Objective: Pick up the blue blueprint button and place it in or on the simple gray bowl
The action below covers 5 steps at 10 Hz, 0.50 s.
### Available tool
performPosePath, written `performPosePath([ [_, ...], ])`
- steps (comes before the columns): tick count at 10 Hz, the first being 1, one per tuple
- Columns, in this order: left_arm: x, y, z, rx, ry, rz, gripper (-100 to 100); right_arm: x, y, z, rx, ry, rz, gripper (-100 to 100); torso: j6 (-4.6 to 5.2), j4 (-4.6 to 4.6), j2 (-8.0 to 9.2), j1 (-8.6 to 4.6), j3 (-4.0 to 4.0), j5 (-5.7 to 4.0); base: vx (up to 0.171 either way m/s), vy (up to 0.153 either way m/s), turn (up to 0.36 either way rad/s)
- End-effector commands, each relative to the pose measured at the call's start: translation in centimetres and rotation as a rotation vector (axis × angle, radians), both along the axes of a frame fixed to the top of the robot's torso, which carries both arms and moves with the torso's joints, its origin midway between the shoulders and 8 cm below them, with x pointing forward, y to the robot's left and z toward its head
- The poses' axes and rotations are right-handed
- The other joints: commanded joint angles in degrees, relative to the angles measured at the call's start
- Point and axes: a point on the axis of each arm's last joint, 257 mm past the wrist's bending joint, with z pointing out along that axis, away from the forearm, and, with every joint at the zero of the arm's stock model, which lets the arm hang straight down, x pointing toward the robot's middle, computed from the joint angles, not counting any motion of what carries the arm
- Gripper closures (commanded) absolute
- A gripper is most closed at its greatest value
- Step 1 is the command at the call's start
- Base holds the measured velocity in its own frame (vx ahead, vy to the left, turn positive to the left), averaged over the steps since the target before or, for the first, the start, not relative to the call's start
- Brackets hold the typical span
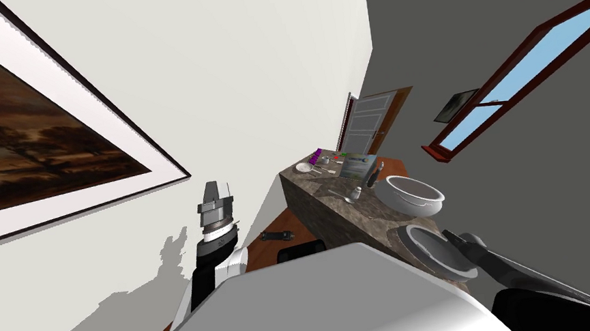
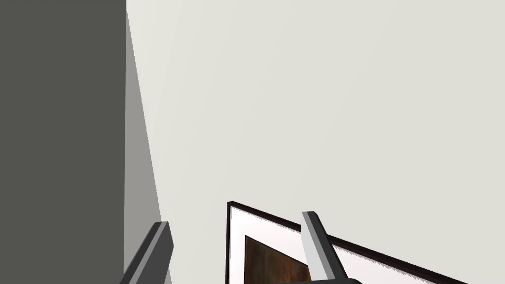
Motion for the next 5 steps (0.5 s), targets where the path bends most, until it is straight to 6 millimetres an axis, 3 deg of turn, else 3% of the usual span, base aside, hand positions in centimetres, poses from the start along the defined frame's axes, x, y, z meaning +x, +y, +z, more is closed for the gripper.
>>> performPosePath([
  [1,0.0,0.0,0.0,0.0,0.0,0.0,0,0.0,0.0,0.0,0.0,0.0,0.0,-100,0.0,0.0,0.0,0.0,0.0,0.0,0.0,0.0,0.0],
  [3,0.0,0.0,0.0,0.0,0.0,0.0,0,0.0,0.0,0.0,0.0,0.0,0.0,-100,0.0,0.0,-0.01,0.04,-0.01,0.01,0.0,0.0,0.0],
  [4,0.0,0.0,0.0,0.0,0.0,0.0,0,0.0,0.0,0.0,0.0,0.0,0.0,0,0.0,0.0,-0.01,0.04,-0.01,0.01,0.0,0.0,0.0],
  [5,0.0,0.0,0.0,0.0,0.0,0.0,0,-0.1,0.3,1.2,-0.002,-0.001,0.0,-100,0.0,0.0,-0.01,0.04,-0.01,0.01,0.002,-0.014,-0.018],
])
